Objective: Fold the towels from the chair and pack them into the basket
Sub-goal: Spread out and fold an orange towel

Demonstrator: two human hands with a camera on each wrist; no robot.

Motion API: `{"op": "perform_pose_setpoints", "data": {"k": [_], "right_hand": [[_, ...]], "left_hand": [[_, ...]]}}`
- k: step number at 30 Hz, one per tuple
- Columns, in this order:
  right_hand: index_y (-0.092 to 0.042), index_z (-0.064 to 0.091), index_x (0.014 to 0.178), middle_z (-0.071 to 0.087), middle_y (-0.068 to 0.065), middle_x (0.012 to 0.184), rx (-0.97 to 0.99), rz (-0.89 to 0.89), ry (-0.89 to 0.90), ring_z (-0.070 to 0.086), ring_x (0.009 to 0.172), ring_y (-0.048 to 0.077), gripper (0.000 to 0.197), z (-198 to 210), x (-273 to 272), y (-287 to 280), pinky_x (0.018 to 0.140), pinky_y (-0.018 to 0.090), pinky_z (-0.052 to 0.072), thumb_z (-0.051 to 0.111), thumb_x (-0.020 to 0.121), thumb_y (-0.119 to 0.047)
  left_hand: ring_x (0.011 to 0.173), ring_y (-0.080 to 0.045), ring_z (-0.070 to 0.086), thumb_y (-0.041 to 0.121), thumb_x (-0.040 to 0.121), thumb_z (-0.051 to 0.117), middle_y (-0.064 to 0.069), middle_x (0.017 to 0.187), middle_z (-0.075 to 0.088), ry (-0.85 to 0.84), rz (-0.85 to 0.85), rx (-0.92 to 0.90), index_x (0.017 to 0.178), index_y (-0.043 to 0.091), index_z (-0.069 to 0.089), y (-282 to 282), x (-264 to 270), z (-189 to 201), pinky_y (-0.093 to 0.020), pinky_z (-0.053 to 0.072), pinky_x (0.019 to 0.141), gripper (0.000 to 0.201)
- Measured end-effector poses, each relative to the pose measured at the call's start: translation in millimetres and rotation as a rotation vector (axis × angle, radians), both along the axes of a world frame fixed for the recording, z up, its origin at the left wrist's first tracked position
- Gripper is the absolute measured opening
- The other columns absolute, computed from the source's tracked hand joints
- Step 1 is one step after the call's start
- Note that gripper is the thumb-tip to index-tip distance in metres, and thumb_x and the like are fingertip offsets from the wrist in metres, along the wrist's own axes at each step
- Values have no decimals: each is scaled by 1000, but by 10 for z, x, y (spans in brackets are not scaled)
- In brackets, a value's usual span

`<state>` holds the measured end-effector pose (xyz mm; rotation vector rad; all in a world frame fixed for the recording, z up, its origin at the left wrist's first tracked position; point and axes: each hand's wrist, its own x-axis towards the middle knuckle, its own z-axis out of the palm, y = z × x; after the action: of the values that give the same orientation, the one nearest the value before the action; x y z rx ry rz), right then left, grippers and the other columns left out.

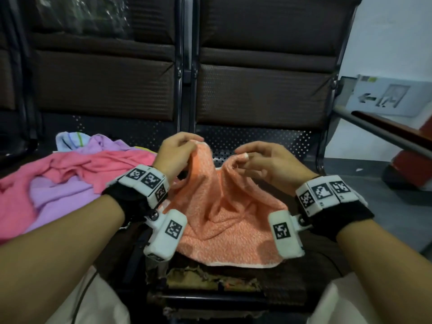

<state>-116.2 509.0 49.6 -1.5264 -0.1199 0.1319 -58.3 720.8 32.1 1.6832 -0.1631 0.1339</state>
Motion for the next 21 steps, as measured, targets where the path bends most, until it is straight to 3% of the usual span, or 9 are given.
{"op": "perform_pose_setpoints", "data": {"k": [3, 5, 7, 9, 13, 17, 21], "right_hand": [[-18, 69, 87, 71, 6, 85, -644, -158, -211, 67, 75, 12, 26, -57, -34, 47, 74, 26, 54, 64, 78, 6], [-25, 71, 80, 71, -1, 76, -841, -191, -316, 65, 69, 6, 23, -55, -65, 55, 70, 24, 51, 69, 76, -3], [-31, 72, 76, 71, -10, 72, -811, -144, -391, 64, 67, -1, 24, 1, -111, 63, 69, 21, 48, 71, 75, -7], [-35, 72, 75, 72, -13, 75, -742, -101, -491, 66, 73, 0, 20, 80, -139, 100, 72, 23, 50, 71, 76, -15], [-27, 69, 82, 69, -9, 75, -621, -169, -565, 64, 72, 5, 6, 93, -83, 176, 70, 28, 51, 67, 83, -21], [-25, 59, 86, 62, -7, 68, -627, -155, -451, 56, 60, 5, 27, -7, -21, 204, 63, 24, 47, 78, 73, -12], [-30, 47, 83, 64, -8, 65, -633, -149, -444, 55, 53, -3, 41, -89, -4, 273, 57, 14, 43, 83, 68, -15]], "left_hand": [[44, -3, 46, 9, 88, 54, 14, 45, 55, 6, -43, 66, 82, 21, 69, -12, -62, 5, -20, 39, 46, 20], [50, -10, 46, 11, 89, 54, 11, 48, 54, 24, -67, 67, 84, 19, 70, -11, -105, 14, -24, 39, 51, 18], [47, -11, 43, 10, 91, 52, 9, 47, 50, 57, -107, 56, 86, 17, 69, -24, -163, 18, -20, 37, 47, 19], [40, -5, 42, 7, 92, 50, 11, 43, 48, 103, -173, 24, 86, 15, 66, -50, -226, 22, -15, 35, 40, 19], [42, -4, 45, 7, 92, 53, 1, 57, 48, 153, -262, -39, 93, 14, 58, -95, -317, 28, -18, 39, 42, 9], [38, -2, 43, 8, 94, 53, 2, 55, 45, 159, -303, -33, 106, 10, 46, -118, -385, 42, -20, 42, 43, 14], [49, -11, 43, 8, 94, 51, -6, 61, 45, 129, -389, 1, 100, 9, 50, -85, -449, 89, -21, 42, 46, 6]]}}
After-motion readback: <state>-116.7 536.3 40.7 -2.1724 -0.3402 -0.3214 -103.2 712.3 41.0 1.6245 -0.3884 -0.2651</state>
